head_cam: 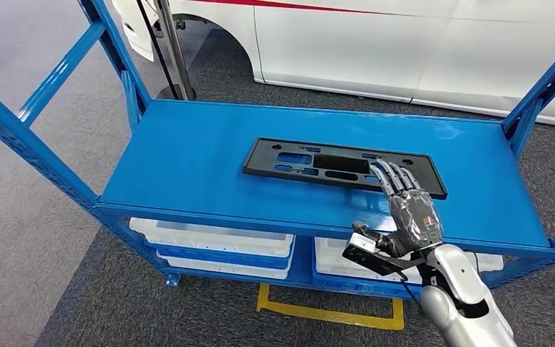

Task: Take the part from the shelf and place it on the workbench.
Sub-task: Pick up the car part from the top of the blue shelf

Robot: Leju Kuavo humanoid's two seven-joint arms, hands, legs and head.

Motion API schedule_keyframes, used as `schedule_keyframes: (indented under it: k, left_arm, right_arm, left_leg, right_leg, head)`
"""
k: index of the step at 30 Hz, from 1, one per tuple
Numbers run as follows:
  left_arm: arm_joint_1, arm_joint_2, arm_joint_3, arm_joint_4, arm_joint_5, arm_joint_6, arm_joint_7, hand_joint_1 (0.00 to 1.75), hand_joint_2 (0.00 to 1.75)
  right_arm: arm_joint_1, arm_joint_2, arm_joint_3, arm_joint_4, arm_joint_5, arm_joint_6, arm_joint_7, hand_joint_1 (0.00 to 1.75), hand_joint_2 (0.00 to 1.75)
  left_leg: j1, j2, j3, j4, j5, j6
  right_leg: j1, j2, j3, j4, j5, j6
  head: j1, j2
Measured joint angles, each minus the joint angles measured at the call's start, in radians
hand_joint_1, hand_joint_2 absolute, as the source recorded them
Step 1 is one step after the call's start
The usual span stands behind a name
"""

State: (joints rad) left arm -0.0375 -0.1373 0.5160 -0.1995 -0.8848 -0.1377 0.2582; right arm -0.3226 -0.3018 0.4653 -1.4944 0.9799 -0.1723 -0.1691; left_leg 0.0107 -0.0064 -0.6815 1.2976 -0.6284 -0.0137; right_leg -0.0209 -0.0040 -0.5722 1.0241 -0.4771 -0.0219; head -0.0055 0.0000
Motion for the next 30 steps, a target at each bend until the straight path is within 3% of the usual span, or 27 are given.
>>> schedule_keyframes:
  k: [1, 4, 6, 9, 11, 13, 14, 15, 16, 18, 20, 21, 23, 30]
  left_arm:
    - [0.001, 0.0, 0.0, 0.0, -0.001, 0.0, 0.0, 0.0, 0.0]
    - [0.004, 0.0, 0.001, 0.001, -0.004, 0.0, 0.0, 0.0, 0.0]
    - [0.004, 0.0, 0.002, 0.003, -0.004, 0.001, 0.0, 0.0, 0.0]
    - [0.002, 0.0, 0.003, 0.003, -0.004, 0.002, 0.0, 0.0, 0.0]
    - [0.001, 0.0, 0.004, 0.003, -0.004, 0.003, -0.001, 0.0, 0.0]
    - [-0.001, 0.001, 0.007, 0.003, -0.004, 0.006, -0.008, 0.0, 0.0]
    - [-0.002, 0.001, 0.008, 0.003, -0.004, 0.008, -0.013, 0.0, 0.0]
    - [-0.003, 0.001, 0.01, 0.003, -0.004, 0.011, -0.018, 0.0, 0.0]
    - [-0.002, 0.001, 0.013, 0.003, -0.004, 0.014, -0.021, 0.0, 0.0]
    - [-0.002, 0.0, 0.016, 0.003, -0.005, 0.018, -0.025, 0.0, 0.0]
    - [-0.002, -0.002, 0.018, 0.004, -0.006, 0.021, -0.027, 0.0, 0.0]
    - [-0.003, -0.003, 0.018, 0.004, -0.007, 0.021, -0.028, 0.0, 0.0]
    - [-0.004, -0.003, 0.019, 0.005, -0.008, 0.022, -0.03, 0.0, 0.0]
    - [-0.004, -0.003, 0.026, 0.005, -0.016, 0.023, -0.036, 0.0, 0.0]
  right_arm:
    - [0.0, 0.001, 0.001, 0.0, -0.001, 0.0, 0.0, 0.0, 0.0]
    - [0.0, 0.003, 0.002, 0.002, -0.003, 0.002, 0.002, 0.0, 0.0]
    - [-0.001, 0.003, 0.002, 0.004, -0.005, 0.005, 0.004, 0.0, 0.0]
    - [-0.002, 0.004, 0.003, 0.006, -0.006, 0.006, 0.006, 0.0, 0.0]
    - [-0.004, 0.005, 0.003, 0.006, -0.007, 0.006, 0.007, 0.0, 0.87]
    - [-0.003, 0.005, 0.003, 0.009, -0.011, 0.007, 0.008, 0.0, 1.75]
    - [-0.002, 0.005, 0.003, 0.012, -0.013, 0.008, 0.009, 0.0, 1.75]
    - [0.001, 0.005, 0.003, 0.014, -0.017, 0.01, 0.01, 0.0, 1.75]
    - [0.003, 0.004, 0.003, 0.017, -0.02, 0.013, 0.01, 0.0, 1.75]
    - [0.005, 0.004, 0.003, 0.021, -0.026, 0.019, 0.011, 0.0, 1.75]
    - [0.005, 0.004, 0.002, 0.023, -0.03, 0.024, 0.011, 0.0, 1.75]
    - [0.005, 0.004, 0.002, 0.024, -0.032, 0.026, 0.011, 0.0, 1.75]
    - [0.005, 0.003, 0.002, 0.025, -0.034, 0.035, 0.012, 0.0, 1.75]
    - [0.005, 0.003, 0.004, 0.046, -0.036, 0.072, 0.019, 0.0, 1.75]
  left_leg:
    - [0.001, 0.0, -0.009, -0.022, 0.019, 0.0]
    - [-0.001, 0.003, 0.014, -0.198, 0.171, 0.009]
    - [-0.005, 0.003, 0.018, -0.255, 0.216, 0.018]
    - [-0.005, 0.0, 0.026, -0.261, 0.218, 0.037]
    - [-0.003, 0.0, 0.038, -0.269, 0.215, 0.049]
    - [-0.007, -0.001, 0.045, -0.27, 0.208, 0.059]
    - [-0.009, -0.002, 0.05, -0.27, 0.203, 0.062]
    - [-0.013, -0.003, 0.055, -0.27, 0.198, 0.064]
    - [-0.016, -0.004, 0.062, -0.27, 0.193, 0.064]
    - [-0.02, -0.006, 0.079, -0.27, 0.182, 0.064]
    - [-0.022, -0.006, 0.085, -0.269, 0.175, 0.061]
    - [-0.022, -0.006, 0.083, -0.268, 0.172, 0.06]
    - [-0.02, -0.006, 0.081, -0.266, 0.169, 0.058]
    - [-0.019, -0.004, 0.086, -0.272, 0.169, 0.056]
  right_leg:
    - [-0.001, 0.001, 0.014, 0.0, -0.01, 0.002]
    - [-0.001, 0.004, 0.048, 0.002, -0.038, 0.013]
    - [0.003, 0.005, 0.051, 0.004, -0.053, 0.026]
    - [0.002, 0.005, 0.057, 0.005, -0.07, 0.045]
    - [-0.001, 0.005, 0.032, 0.063, -0.105, 0.052]
    - [-0.001, 0.004, -0.04, 0.189, -0.155, 0.055]
    - [-0.001, 0.004, -0.078, 0.243, -0.167, 0.056]
    - [0.0, 0.004, -0.102, 0.268, -0.16, 0.055]
    - [0.001, 0.004, -0.108, 0.256, -0.132, 0.051]
    - [0.009, 0.005, -0.072, 0.14, -0.043, 0.035]
    - [0.02, 0.004, -0.034, 0.04, 0.006, 0.017]
    - [0.023, 0.004, -0.027, 0.018, 0.009, 0.014]
    - [0.025, 0.006, -0.023, 0.005, 0.008, 0.018]
    - [0.027, 0.007, -0.022, 0.004, 0.004, 0.017]
  head:
    - [0.0, 0.0]
    - [0.0, 0.0]
    - [0.0, 0.0]
    - [0.0, 0.0]
    - [0.001, 0.0]
    - [0.001, 0.0]
    - [0.001, 0.0]
    - [0.001, 0.0]
    - [0.001, 0.0]
    - [0.001, 0.0]
    - [0.001, 0.0]
    - [0.0, 0.0]
    - [0.0, 0.0]
    - [-0.001, 0.0]
